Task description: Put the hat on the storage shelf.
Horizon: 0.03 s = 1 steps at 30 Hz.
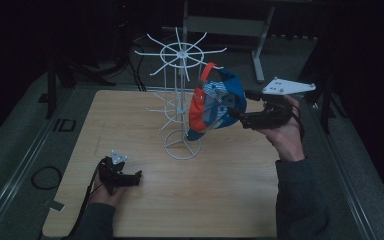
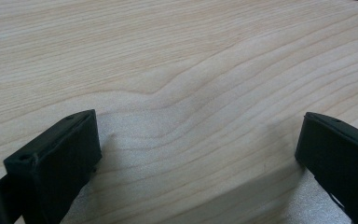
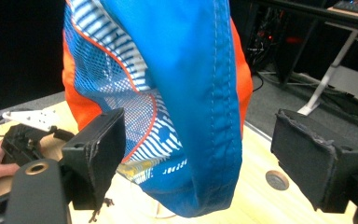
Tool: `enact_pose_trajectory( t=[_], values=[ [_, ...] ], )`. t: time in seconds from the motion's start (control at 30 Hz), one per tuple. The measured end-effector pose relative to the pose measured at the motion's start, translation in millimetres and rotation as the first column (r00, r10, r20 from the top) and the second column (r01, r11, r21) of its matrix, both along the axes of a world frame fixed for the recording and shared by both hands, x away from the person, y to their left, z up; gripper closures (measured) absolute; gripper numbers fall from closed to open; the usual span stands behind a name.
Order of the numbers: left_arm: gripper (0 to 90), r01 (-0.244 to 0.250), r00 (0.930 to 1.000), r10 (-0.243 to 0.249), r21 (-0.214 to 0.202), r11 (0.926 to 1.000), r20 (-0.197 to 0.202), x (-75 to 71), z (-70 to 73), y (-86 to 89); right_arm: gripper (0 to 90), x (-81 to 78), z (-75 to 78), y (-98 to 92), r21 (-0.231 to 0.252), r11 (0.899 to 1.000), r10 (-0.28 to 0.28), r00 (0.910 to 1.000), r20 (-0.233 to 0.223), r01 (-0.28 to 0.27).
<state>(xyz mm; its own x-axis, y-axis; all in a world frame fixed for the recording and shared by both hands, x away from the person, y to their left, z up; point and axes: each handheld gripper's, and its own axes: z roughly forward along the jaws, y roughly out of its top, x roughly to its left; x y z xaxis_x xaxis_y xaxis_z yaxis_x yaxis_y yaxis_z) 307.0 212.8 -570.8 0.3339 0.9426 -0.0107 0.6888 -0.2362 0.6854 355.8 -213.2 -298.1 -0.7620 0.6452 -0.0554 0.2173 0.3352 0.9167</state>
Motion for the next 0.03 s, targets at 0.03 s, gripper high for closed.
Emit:
enact_pose_trajectory(
  t=[0.03],
  values=[
    [0.0, 0.000, 1.0000, 0.000, 0.000, 1.0000, 0.000, 0.0, 0.0, 0.0, 17.7, 0.6, -1.4, -0.7, -0.001, 1.000, -0.001, 1.0000, -0.002, 0.001]
  ],
)
